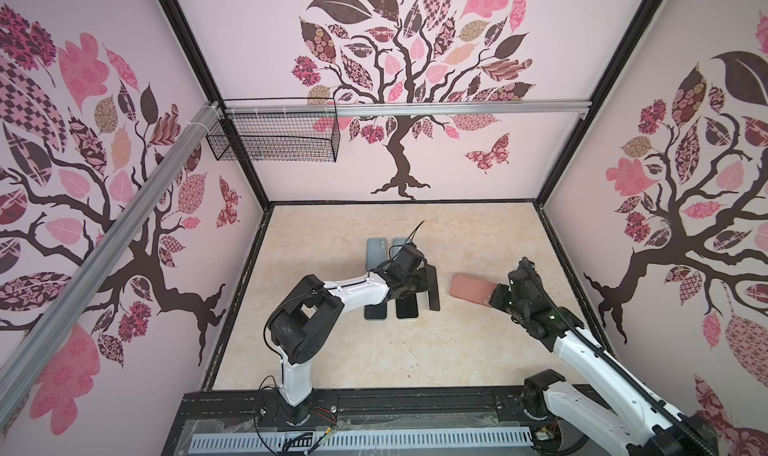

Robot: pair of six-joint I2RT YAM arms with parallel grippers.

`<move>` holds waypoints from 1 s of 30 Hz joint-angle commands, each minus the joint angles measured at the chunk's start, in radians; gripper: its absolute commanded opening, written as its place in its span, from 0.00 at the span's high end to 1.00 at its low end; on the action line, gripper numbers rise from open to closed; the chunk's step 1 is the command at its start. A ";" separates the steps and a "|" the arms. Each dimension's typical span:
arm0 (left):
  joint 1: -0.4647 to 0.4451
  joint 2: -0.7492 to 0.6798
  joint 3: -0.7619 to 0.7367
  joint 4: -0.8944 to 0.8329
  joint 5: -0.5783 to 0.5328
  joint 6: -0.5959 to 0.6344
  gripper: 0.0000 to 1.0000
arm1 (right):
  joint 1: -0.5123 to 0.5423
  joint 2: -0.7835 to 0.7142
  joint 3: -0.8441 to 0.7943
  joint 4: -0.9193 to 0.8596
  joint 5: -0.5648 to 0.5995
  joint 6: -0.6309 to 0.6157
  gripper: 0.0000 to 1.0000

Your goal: Take the phone out of the phone case

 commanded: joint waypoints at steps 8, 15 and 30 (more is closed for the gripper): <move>0.063 0.059 0.102 -0.004 0.250 -0.093 1.00 | -0.002 0.085 0.020 0.060 0.087 0.029 1.00; 0.065 0.086 0.172 -0.134 0.281 -0.075 1.00 | -0.003 0.126 0.027 0.097 0.070 0.041 1.00; 0.065 0.115 0.153 -0.116 0.260 -0.101 1.00 | -0.001 0.157 0.020 0.117 -0.031 0.059 1.00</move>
